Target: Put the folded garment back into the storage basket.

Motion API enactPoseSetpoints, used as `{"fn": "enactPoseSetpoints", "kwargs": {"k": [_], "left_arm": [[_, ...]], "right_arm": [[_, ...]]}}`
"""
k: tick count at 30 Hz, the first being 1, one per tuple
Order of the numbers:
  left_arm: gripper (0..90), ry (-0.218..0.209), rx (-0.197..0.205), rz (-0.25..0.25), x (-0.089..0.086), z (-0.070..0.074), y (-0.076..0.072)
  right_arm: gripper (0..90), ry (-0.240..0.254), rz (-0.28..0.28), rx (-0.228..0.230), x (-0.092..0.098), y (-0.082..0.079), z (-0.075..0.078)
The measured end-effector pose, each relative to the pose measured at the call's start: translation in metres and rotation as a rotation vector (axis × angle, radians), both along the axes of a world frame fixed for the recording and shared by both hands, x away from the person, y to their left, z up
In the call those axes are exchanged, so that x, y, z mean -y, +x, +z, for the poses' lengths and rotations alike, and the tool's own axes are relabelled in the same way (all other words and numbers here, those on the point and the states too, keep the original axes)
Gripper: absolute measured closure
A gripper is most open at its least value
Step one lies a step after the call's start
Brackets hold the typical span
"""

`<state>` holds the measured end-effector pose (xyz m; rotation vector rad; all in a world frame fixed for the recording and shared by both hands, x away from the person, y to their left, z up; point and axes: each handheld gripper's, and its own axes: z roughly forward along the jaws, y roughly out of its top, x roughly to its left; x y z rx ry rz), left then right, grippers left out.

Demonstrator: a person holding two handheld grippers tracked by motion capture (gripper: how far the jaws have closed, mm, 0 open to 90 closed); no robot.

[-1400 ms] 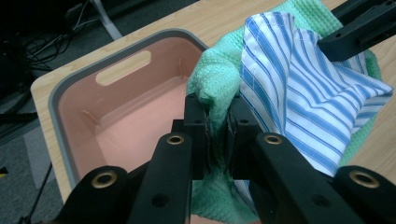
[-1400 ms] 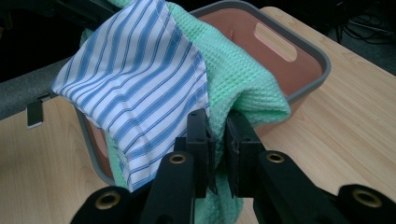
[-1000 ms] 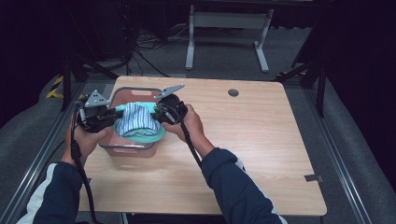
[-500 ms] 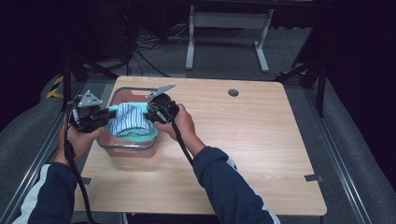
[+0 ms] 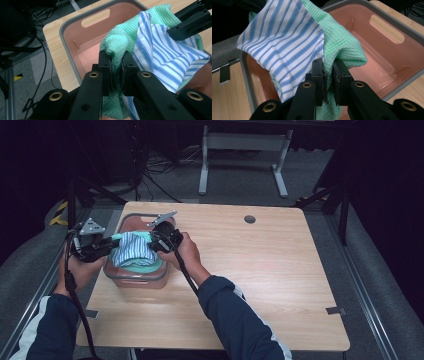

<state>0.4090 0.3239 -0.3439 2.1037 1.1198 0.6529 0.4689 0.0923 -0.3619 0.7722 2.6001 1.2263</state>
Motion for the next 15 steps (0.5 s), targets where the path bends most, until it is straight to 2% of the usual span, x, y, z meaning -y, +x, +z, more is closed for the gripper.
{"fn": "enactPoseSetpoints", "kwargs": {"k": [10,15], "left_arm": [[81.3,0.005,-0.04,0.009,-0.002,-0.022,0.007],[81.0,0.042,-0.041,0.013,0.003,-0.032,0.009]], "right_arm": [[80.7,-0.02,-0.013,-0.032,-0.005,0.006,-0.019],[80.4,-0.033,-0.019,-0.045,-0.005,0.007,-0.027]]}}
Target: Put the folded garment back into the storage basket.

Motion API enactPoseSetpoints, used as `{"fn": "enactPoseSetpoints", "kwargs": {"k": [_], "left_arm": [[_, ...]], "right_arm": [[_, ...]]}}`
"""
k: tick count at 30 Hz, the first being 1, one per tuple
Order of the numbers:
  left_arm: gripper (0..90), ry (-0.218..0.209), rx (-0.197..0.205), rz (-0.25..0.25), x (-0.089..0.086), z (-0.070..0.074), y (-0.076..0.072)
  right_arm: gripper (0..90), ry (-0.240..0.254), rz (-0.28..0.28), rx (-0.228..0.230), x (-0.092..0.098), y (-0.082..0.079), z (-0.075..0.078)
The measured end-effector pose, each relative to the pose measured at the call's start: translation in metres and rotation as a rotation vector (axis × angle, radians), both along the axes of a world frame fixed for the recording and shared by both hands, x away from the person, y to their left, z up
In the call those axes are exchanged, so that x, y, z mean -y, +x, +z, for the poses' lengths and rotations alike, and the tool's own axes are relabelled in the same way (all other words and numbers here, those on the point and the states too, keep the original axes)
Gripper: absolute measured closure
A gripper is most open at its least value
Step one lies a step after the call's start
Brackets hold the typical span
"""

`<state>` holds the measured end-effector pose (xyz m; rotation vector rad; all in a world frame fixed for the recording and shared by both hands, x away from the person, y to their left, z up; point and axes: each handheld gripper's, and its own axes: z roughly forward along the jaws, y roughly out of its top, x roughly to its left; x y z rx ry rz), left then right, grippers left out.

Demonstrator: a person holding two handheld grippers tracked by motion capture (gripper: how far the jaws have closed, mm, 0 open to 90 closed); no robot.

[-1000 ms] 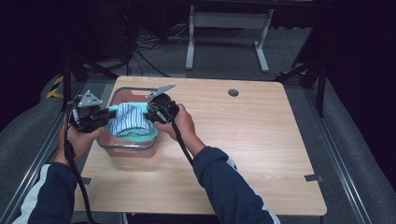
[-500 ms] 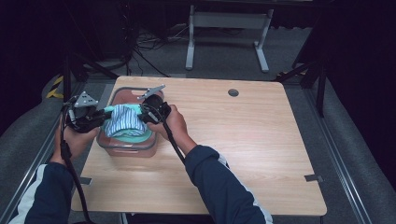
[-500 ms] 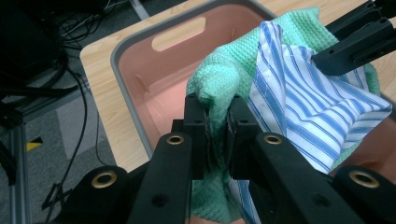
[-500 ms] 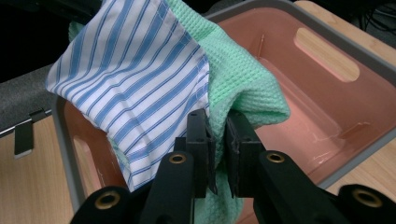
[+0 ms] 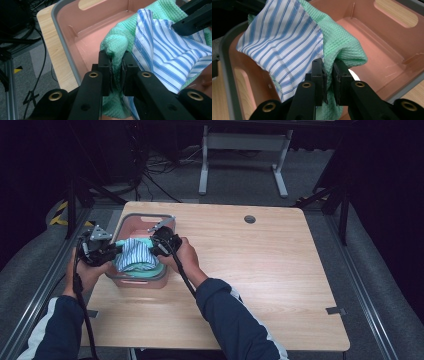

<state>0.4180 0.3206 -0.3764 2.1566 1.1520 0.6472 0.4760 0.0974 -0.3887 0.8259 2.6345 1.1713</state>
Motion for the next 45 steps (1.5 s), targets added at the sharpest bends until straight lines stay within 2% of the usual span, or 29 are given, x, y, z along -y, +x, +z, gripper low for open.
{"fn": "enactPoseSetpoints", "kwargs": {"k": [1,7,10,11,16,18,22,23,29,32,36,37,41,45], "left_arm": [[80.9,0.006,-0.011,0.003,0.001,-0.001,0.0],[79.8,0.004,-0.002,0.001,0.002,-0.007,0.002],[78.7,0.013,-0.013,0.01,0.002,-0.009,0.003],[77.9,0.014,-0.022,0.013,0.002,-0.009,0.002],[72.0,0.029,-0.008,0.031,0.002,-0.012,0.002],[68.2,0.036,-0.019,0.042,0.001,-0.012,0.002],[64.0,0.034,-0.008,0.037,0.0,-0.012,0.001],[64.0,0.015,-0.005,0.042,0.0,-0.012,0.0],[57.3,0.0,0.028,0.05,-0.001,-0.006,-0.005],[53.7,-0.009,0.056,0.046,0.0,-0.002,-0.011],[51.1,-0.017,0.066,0.027,0.003,0.003,-0.016],[50.9,-0.006,0.075,0.012,0.005,0.005,-0.02],[47.5,-0.022,0.09,-0.008,0.009,0.007,-0.027],[38.6,-0.004,0.112,-0.03,0.021,0.009,-0.034]], "right_arm": [[80.4,-0.004,0.0,-0.003,0.0,0.0,-0.002],[79.7,-0.007,-0.007,-0.011,0.001,0.002,-0.009],[79.3,-0.01,-0.005,-0.016,0.002,0.001,-0.011],[79.1,-0.009,-0.005,-0.017,0.002,0.001,-0.012],[77.5,-0.015,-0.007,-0.016,0.003,0.0,-0.013],[76.1,-0.016,-0.011,-0.014,0.004,0.0,-0.013],[73.9,-0.016,-0.02,-0.006,0.007,-0.001,-0.012],[73.0,-0.012,-0.023,-0.004,0.007,-0.001,-0.011],[66.7,-0.015,-0.028,0.016,0.009,-0.004,-0.008],[63.8,-0.023,-0.03,0.034,0.011,-0.007,-0.006],[58.9,-0.033,-0.017,0.064,0.015,-0.012,0.0],[54.6,-0.029,-0.011,0.09,0.019,-0.015,0.003],[51.3,-0.054,-0.011,0.132,0.024,-0.021,0.009],[45.6,-0.069,-0.019,0.177,0.035,-0.026,0.016]]}}
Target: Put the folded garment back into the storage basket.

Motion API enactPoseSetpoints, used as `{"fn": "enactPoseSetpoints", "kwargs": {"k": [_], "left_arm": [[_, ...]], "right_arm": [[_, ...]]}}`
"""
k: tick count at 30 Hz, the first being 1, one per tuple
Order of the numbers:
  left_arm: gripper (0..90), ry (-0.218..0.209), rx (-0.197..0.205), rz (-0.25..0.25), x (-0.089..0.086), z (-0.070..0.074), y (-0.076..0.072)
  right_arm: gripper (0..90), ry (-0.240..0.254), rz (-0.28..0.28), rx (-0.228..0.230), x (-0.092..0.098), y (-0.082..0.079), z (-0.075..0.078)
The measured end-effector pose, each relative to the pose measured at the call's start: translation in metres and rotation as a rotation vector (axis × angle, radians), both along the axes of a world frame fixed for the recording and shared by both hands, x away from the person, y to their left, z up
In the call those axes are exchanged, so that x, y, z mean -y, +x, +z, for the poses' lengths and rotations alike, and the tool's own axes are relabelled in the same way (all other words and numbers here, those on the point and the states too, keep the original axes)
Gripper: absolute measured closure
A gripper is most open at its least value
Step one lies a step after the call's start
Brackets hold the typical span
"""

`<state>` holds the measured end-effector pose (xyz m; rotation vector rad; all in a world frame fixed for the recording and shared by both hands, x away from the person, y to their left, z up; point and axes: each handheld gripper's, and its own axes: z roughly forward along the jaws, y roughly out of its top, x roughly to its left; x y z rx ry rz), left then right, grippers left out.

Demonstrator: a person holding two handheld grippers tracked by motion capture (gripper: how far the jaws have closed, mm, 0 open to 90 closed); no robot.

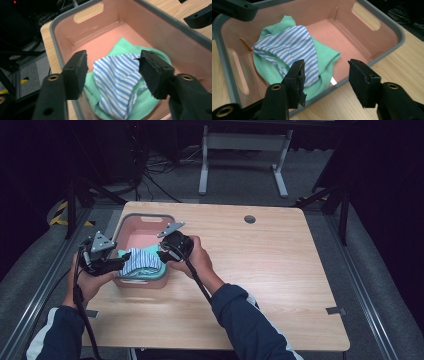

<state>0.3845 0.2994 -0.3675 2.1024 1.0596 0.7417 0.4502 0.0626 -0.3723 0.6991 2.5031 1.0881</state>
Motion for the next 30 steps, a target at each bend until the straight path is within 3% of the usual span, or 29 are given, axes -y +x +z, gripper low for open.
{"fn": "enactPoseSetpoints", "kwargs": {"k": [5,16,17,30], "left_arm": [[30.9,0.016,0.015,-0.042,0.019,0.002,-0.008],[24.9,0.004,0.022,-0.137,0.047,0.008,-0.021],[24.6,-0.011,0.017,-0.143,0.051,0.008,-0.023],[23.5,0.036,0.0,-0.233,0.082,-0.001,-0.032]], "right_arm": [[39.6,-0.017,-0.001,0.027,0.015,-0.005,0.005],[33.4,-0.032,-0.026,0.059,0.055,-0.017,0.013],[33.4,-0.031,-0.027,0.062,0.058,-0.018,0.013],[29.6,-0.077,-0.049,0.079,0.096,-0.032,0.012]]}}
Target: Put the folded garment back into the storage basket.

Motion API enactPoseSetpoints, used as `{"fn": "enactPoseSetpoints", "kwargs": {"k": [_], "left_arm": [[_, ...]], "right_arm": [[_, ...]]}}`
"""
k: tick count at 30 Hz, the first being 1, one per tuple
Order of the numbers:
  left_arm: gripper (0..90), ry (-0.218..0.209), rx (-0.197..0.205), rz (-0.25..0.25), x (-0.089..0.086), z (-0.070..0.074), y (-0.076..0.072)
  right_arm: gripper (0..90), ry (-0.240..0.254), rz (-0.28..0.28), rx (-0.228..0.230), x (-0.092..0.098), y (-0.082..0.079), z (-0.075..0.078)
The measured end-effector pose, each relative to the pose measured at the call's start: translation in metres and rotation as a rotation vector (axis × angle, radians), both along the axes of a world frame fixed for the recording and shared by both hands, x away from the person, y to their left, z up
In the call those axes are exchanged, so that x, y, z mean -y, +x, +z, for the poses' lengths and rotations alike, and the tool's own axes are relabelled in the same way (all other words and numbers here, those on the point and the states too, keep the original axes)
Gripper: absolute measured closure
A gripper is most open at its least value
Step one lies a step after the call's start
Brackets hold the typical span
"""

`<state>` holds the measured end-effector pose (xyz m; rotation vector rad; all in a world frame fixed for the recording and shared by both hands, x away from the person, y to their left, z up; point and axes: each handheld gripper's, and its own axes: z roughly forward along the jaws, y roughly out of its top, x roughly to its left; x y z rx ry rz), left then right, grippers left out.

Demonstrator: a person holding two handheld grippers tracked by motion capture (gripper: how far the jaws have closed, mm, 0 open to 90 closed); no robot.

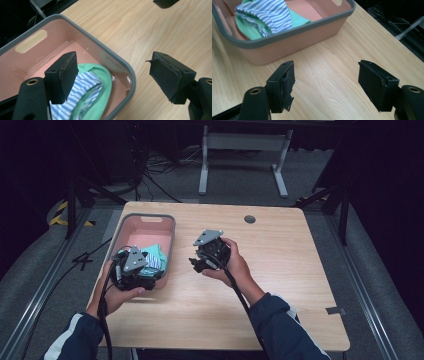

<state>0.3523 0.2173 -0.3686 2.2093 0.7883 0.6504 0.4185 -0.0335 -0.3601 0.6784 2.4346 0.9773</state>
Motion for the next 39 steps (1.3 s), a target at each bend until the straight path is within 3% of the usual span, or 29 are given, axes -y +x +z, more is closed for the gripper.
{"fn": "enactPoseSetpoints", "kwargs": {"k": [10,26,39], "left_arm": [[23.3,0.063,-0.006,-0.077,0.022,-0.011,-0.007],[23.5,0.094,-0.032,-0.18,0.051,-0.026,-0.018],[21.8,0.145,-0.094,-0.249,0.071,-0.052,-0.022]], "right_arm": [[26.2,-0.04,-0.01,0.012,0.028,-0.013,-0.006],[25.5,-0.052,-0.065,0.005,0.08,-0.029,-0.023],[25.3,-0.051,-0.13,-0.015,0.13,-0.044,-0.049]]}}
